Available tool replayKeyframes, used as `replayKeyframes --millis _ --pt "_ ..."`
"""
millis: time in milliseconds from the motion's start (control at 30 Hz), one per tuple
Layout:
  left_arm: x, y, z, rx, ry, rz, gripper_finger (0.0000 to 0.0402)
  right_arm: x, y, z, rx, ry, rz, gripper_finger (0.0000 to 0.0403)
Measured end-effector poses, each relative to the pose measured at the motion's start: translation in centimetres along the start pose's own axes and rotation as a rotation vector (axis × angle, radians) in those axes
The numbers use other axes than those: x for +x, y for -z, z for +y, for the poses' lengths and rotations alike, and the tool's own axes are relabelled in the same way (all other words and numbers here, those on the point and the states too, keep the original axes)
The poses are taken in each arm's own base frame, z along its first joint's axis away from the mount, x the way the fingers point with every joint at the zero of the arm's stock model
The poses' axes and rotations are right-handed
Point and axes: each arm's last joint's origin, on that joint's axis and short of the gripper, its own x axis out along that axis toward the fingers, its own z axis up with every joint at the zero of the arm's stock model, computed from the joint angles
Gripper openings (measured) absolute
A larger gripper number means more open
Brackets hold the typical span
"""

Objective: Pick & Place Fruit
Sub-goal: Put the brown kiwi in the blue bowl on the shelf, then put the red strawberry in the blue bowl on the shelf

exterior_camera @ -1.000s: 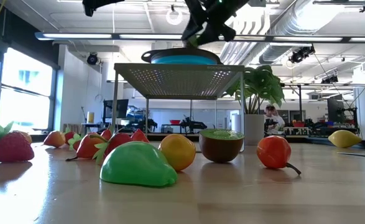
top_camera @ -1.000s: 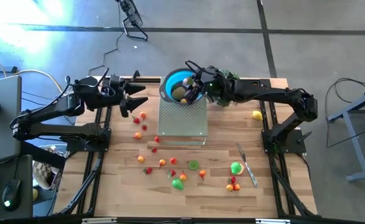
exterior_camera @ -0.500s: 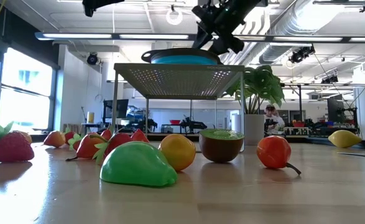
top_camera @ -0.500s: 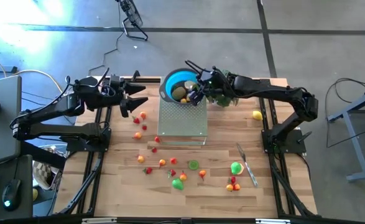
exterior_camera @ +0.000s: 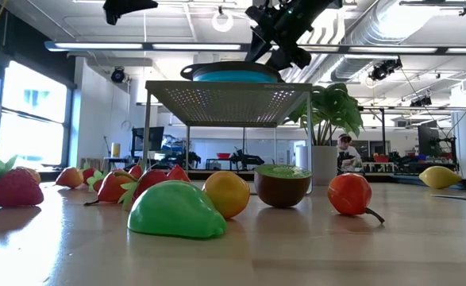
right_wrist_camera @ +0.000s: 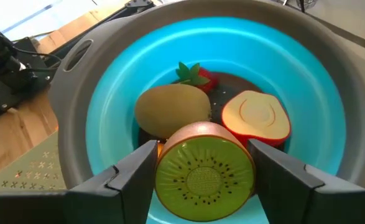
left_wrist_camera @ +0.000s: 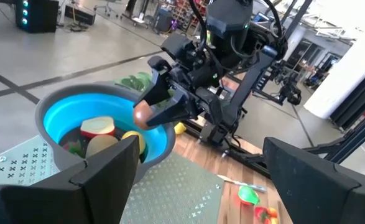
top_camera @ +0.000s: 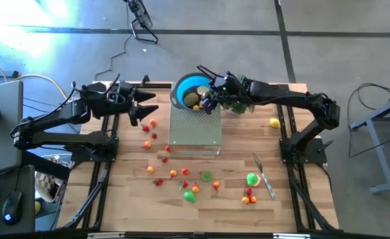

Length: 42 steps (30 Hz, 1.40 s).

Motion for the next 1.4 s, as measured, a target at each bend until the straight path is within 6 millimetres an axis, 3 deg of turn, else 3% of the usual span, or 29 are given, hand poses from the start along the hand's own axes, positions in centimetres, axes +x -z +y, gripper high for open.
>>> replayKeyframes --millis 567,867,967,1200,1400 --pt "0.0 0.0 0.0 -0.001 0.002 0.0 0.0335 0.0 -0.4 0.2 -0.072 -0.013 -0.042 0.0245" --pt "0.0 0.0 0.0 0.0 0.003 0.0 0.0335 0.0 -0.7 0.3 -0.105 -0.021 -0.073 0.0317" --pt "0.0 0.0 0.0 0.001 0.004 -0.001 0.0335 -1.2 -1.2 0.4 -0.131 -0.04 -0.122 0.0321" --pt "0.0 0.0 0.0 0.0 0.002 -0.002 0.0335 -6.3 -2.6 1.8 -0.217 -0.169 -0.3 0.0299" --pt "0.0 0.0 0.0 0.0 0.001 -0.002 0.0335 -8.5 -2.7 3.1 -0.26 -0.31 -0.36 0.0269"
